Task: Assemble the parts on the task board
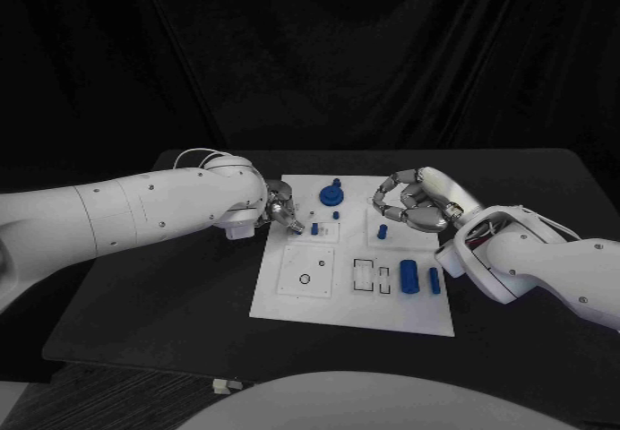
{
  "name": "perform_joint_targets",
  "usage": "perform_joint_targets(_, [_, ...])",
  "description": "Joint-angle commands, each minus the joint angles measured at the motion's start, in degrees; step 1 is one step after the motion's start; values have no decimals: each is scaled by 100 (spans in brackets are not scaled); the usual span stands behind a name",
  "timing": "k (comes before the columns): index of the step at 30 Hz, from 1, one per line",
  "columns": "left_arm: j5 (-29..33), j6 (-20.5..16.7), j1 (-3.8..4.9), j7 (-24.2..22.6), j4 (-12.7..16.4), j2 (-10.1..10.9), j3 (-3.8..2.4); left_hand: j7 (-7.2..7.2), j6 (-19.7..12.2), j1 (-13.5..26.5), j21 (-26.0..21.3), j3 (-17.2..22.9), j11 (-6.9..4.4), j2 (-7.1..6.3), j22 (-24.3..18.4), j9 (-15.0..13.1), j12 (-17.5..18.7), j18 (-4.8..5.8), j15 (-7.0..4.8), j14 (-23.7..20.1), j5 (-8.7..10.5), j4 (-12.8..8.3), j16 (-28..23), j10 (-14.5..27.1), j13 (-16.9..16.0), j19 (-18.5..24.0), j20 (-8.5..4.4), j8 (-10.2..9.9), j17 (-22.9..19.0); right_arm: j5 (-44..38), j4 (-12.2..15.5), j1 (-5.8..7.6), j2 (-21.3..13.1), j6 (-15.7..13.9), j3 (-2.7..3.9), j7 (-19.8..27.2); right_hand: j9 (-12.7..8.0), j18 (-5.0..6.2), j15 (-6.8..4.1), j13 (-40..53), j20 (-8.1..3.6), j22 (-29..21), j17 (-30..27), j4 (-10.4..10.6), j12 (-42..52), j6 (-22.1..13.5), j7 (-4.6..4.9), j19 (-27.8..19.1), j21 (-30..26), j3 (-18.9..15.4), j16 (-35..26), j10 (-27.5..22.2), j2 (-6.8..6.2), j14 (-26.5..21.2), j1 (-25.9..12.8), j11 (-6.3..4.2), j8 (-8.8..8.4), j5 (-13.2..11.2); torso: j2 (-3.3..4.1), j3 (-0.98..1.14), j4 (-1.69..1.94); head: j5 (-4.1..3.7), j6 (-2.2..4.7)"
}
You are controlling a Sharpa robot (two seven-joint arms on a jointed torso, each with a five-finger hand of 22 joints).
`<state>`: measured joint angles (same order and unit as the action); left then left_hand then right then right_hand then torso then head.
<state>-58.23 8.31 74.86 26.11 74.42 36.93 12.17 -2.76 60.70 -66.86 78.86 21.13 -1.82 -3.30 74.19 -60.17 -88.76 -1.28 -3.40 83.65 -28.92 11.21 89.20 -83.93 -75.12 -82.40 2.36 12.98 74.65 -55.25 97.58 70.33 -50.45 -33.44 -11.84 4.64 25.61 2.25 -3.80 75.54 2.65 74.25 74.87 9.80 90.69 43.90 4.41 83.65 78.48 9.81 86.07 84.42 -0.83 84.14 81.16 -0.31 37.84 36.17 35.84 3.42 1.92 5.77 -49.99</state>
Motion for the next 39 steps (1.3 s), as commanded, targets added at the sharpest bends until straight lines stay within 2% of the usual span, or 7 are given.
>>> perform_joint_targets(1, [-13,-82,-16,-136,3,-11,-1,93,-1,35,-38,546,-15,183,1180,-72,-124,-172,-86,635,-226,-131,80,-607,-1488,33,-15,143,1535,-25,-3,5,8,-11,4,-84,-47,59,-33,1446,-38,1202,560,-3,-69,-17,-51,67,12,240,-17,558,-7,399,-112,-19,126,179,-1,1,1,6,-1])
perform_joint_targets(24, [-13,-128,-17,-174,-9,-18,-2,92,-6,23,-56,562,-16,183,1174,-80,-124,-177,-88,635,-255,-172,80,-607,-1488,43,-15,148,1535,-25,-18,-7,22,28,4,-114,-50,60,-33,1446,-39,1200,554,-7,-69,-23,-47,65,7,251,-21,558,-8,398,-119,-17,132,200,-1,2,2,11,-1])
perform_joint_targets(39, [-13,-25,-25,-172,-31,-13,-1,83,-48,-2,-92,583,-9,166,1162,-88,-124,-186,-85,635,-261,-244,80,-607,-1488,66,-14,137,1535,-25,-17,-18,26,36,4,-117,-50,60,-33,1446,-39,1200,554,-7,-69,-23,-47,65,7,251,-21,558,-8,398,-119,-17,132,200,0,0,0,15,-1])
